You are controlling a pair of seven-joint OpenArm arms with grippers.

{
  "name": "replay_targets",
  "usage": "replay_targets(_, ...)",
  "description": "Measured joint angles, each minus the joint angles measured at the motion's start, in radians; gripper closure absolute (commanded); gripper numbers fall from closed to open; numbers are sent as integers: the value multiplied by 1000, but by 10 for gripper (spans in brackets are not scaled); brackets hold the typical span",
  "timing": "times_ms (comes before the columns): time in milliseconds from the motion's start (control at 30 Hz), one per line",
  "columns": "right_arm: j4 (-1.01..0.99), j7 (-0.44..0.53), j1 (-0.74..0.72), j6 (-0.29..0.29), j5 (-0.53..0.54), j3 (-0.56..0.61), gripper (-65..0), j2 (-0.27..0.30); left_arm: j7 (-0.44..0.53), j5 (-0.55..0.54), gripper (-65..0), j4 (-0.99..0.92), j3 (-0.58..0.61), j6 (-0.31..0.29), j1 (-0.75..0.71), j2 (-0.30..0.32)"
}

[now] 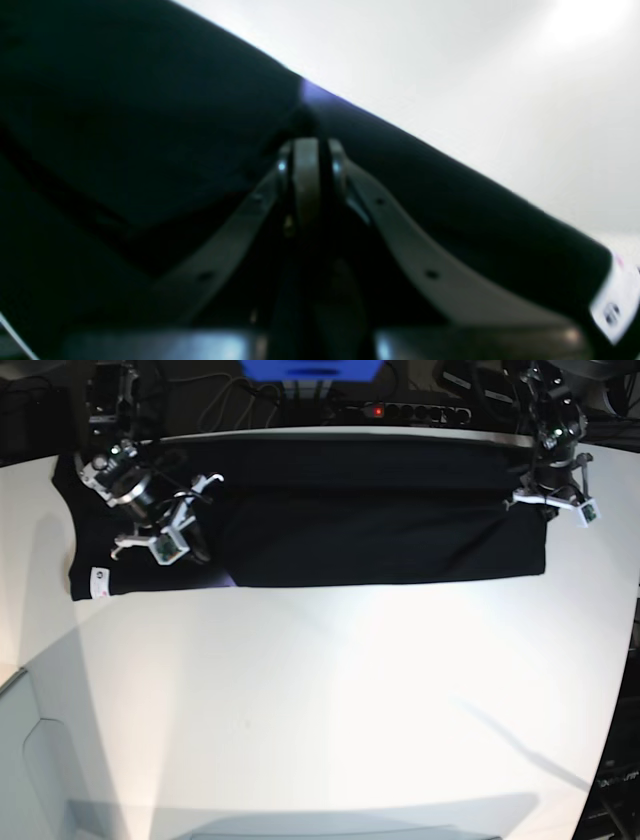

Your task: Fold the T-shirt properly

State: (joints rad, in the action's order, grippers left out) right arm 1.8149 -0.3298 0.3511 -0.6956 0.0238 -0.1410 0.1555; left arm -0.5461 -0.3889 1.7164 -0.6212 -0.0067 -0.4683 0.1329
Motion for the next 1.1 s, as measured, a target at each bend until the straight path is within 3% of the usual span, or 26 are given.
replay_targets(133,-51,0,-32,0,-20,-4,-8,0,0,-1,0,0,0,0,0,0)
replay_targets(267,-79,-3,-39,0,-175,-3,-133,-2,0,0,0,0,0,0,-3,0)
replay_targets(400,-64,4,-37,0,-166,7,-224,-9,0,0,0,0,0,0,-3,0)
replay_targets(500,-12,5,-38,0,-113,-23,-256,-9,0,0,0,0,0,0,-3,0)
replay_targets(833,150,3,-23,0,-79,-224,-262,-76,0,0,0,0,0,0,-3,0)
replay_targets(1100,164,5,185,0,-83,-228,-260,-84,0,-1,0,0,0,0,-2,0)
